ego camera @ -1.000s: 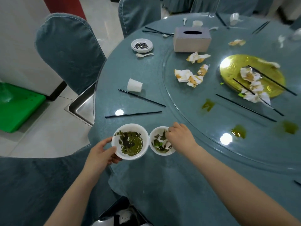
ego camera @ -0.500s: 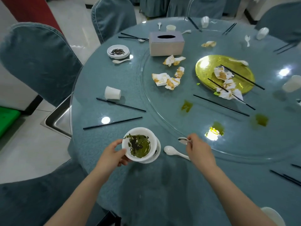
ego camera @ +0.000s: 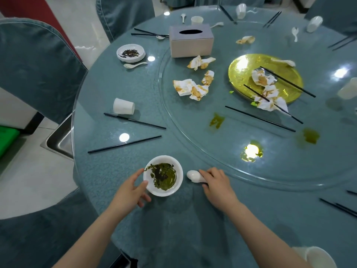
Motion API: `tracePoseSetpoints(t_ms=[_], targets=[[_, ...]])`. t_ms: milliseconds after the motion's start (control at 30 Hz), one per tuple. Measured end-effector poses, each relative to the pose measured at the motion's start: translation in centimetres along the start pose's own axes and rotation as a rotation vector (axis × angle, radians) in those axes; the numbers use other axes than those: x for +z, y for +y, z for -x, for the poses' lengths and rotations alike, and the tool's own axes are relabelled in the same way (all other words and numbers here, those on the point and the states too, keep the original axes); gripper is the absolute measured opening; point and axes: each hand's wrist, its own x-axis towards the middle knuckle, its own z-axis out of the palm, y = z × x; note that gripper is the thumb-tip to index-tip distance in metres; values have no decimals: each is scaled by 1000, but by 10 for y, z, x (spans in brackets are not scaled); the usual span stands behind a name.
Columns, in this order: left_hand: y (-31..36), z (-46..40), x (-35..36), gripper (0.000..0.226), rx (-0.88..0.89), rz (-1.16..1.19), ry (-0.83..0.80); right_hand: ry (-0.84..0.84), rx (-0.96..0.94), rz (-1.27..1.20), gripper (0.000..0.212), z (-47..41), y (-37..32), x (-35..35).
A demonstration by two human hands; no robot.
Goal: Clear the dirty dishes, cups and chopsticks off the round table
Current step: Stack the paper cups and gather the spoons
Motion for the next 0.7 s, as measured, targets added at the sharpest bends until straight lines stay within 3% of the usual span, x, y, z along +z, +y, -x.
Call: tracePoseSetpoints(t_ms=[233, 433, 700], targets=[[-16, -4, -9, 36, -7, 29, 137, 9, 13, -14, 44, -5, 1, 4], [-24, -11, -33, 30, -5, 28, 215, 11, 242, -180, 33, -3, -12, -7], [-8, -65, -67, 30, 78, 119, 247, 36, 293, -216, 22, -2, -36, -42]])
